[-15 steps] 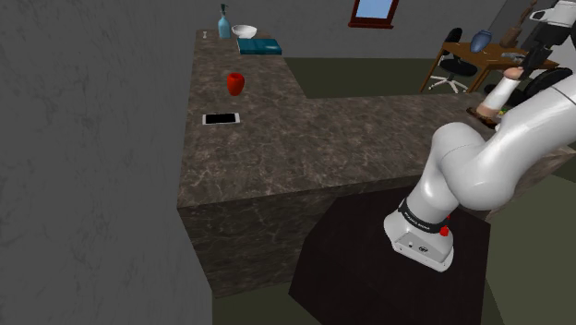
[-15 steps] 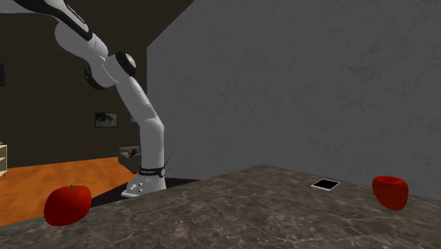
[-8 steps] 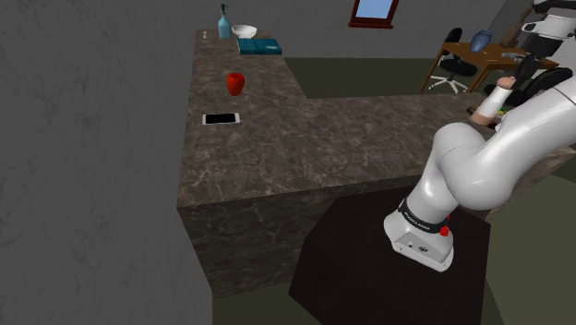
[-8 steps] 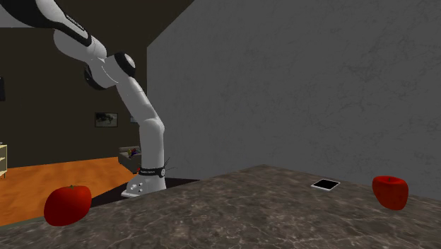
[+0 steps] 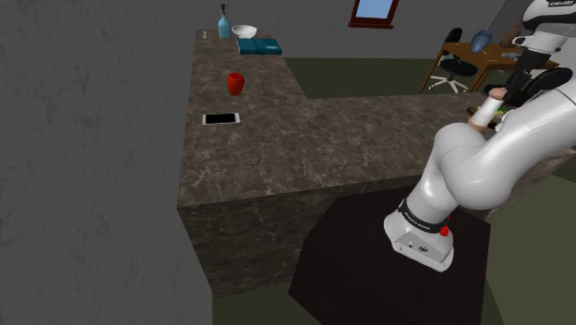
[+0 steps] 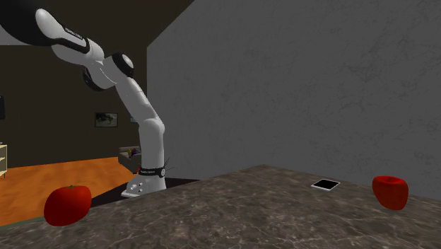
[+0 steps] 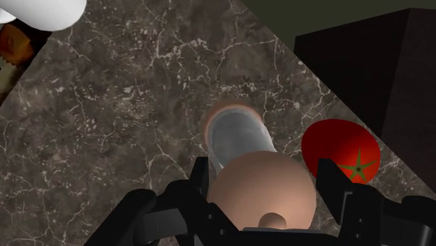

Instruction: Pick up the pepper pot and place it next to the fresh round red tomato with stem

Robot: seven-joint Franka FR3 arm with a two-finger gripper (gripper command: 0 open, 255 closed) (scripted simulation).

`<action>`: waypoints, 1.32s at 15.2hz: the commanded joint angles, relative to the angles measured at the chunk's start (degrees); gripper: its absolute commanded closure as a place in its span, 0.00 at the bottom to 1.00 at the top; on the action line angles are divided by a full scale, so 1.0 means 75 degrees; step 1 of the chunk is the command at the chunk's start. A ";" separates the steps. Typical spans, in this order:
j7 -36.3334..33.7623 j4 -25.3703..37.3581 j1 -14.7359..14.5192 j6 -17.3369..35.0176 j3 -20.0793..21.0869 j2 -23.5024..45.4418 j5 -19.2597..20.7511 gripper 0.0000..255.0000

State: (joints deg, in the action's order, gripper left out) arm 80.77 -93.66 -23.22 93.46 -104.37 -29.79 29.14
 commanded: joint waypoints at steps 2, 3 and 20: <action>-0.0065 -0.0266 0.0038 0.0268 -0.0045 -0.0060 0.0074 1.00; -0.0088 -0.0346 0.0041 0.0354 -0.0069 -0.0086 0.0104 1.00; -0.0354 -0.1071 -0.0061 0.1214 -0.0432 -0.0429 0.0502 1.00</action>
State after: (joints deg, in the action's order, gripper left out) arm 78.12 -101.68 -23.68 102.56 -107.62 -33.02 32.91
